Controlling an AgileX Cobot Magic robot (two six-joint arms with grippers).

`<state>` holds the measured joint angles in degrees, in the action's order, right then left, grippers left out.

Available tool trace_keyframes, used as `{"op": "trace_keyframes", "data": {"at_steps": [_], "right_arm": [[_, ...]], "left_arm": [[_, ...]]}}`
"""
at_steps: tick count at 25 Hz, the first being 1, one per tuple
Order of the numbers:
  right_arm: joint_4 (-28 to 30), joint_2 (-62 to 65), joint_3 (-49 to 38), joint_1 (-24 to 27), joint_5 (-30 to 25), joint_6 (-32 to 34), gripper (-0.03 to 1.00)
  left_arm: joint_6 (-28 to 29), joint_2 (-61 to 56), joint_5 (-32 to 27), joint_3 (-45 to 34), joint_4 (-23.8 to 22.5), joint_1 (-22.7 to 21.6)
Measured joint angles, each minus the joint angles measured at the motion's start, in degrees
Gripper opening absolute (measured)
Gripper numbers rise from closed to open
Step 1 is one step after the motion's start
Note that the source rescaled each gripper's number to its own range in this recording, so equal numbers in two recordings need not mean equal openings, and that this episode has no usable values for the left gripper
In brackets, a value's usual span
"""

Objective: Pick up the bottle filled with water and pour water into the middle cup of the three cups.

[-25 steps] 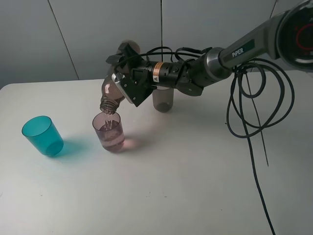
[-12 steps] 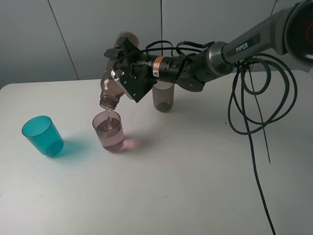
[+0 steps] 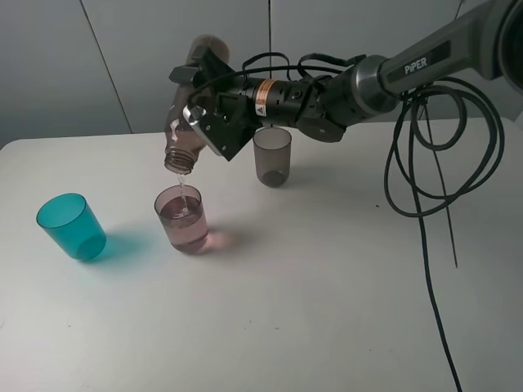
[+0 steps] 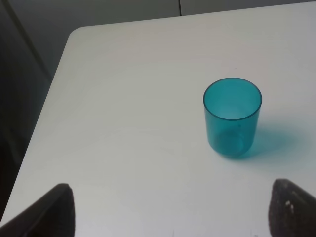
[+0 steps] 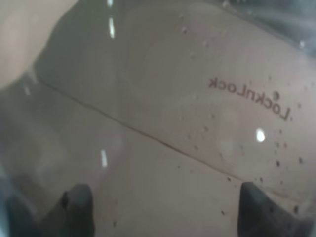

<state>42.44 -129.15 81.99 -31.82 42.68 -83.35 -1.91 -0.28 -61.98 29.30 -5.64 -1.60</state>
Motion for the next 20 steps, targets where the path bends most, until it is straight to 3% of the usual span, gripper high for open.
{"op": "trace_keyframes", "data": {"at_steps": [20], "right_arm": [[0.59,0.22,0.09,0.00,-0.11,0.58,0.05]], "left_arm": [[0.00,0.00,0.00,0.00,0.00,0.00]]}}
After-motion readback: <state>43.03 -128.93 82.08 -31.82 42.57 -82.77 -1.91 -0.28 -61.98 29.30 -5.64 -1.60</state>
